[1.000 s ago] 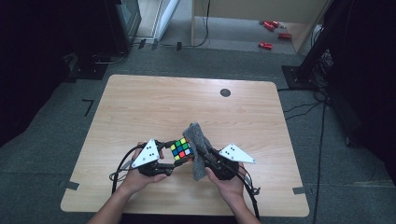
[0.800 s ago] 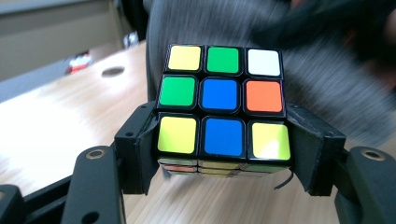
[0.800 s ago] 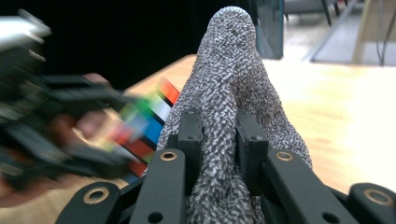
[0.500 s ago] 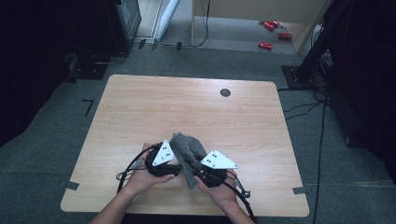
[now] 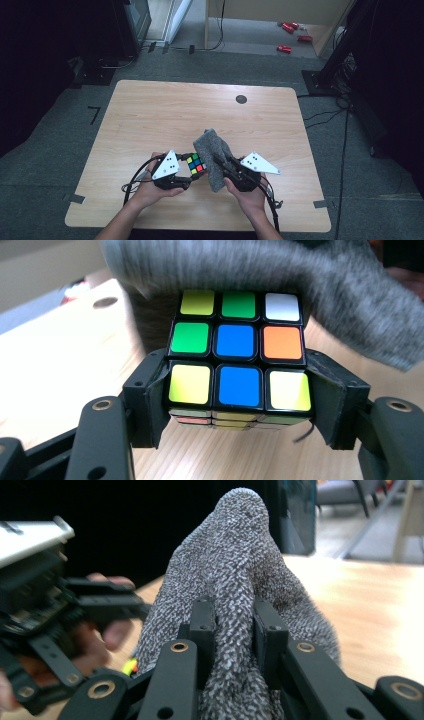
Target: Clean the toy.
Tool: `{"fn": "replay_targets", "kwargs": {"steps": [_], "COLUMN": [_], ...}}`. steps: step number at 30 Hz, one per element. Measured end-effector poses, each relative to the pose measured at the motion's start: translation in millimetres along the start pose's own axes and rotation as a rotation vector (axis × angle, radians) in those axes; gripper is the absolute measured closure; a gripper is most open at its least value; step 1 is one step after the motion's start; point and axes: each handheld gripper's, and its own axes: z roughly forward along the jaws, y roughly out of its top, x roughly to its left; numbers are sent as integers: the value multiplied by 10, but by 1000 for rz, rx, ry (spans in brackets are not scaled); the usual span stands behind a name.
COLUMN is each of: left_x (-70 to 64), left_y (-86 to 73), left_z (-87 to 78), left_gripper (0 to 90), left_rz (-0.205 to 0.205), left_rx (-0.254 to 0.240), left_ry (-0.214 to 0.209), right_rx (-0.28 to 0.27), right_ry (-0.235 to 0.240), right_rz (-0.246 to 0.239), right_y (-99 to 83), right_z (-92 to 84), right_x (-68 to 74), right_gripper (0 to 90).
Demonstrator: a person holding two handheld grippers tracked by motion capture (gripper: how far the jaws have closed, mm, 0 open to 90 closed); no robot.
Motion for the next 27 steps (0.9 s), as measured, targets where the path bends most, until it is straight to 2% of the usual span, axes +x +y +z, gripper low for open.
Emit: {"fn": "replay_targets", "kwargs": {"steps": [3,5,6,8,11,13,15,17,19,21,23,26,27], "left_x": [4,2,9,37,85,112,114,95,71,61,80,138,158], "left_y": [9,9,6,6,2,-14,-34,-51,-53,-43,-40,-30,-31], "left_z": [-47,-75,-92,-122,-142,-143,-121,-83,-60,-67,-99,-159,-179], "left_gripper": [345,345,345,345,345,345,345,345,345,345,345,345,345], "left_rz": [-17,-3,-5,-24,-51,-66,-66,-56,-49,-48,-60,-105,-123], "left_rx": [-72,-82,-91,-110,-125,-124,-102,-81,-77,-82,-99,-149,-168], "left_ry": [-20,-1,2,8,20,20,18,22,13,15,14,14,14], "right_rx": [11,12,19,40,78,80,51,24,20,38,43,58,63], "right_ry": [22,17,20,3,-26,-32,-17,17,42,44,51,38,36], "right_rz": [-17,3,31,42,49,60,66,61,46,29,60,70,87], "right_y": [-5,-43,-63,-93,-115,-107,-74,-41,-34,-60,-84,-110,-115], "right_z": [22,43,57,81,107,97,62,39,40,71,84,100,100], "right_x": [54,49,24,-8,-77,-104,-99,-60,-18,15,-26,-97,-133], "right_gripper": [759,760,760,760,761,760,760,759,759,759,759,759,759]}}
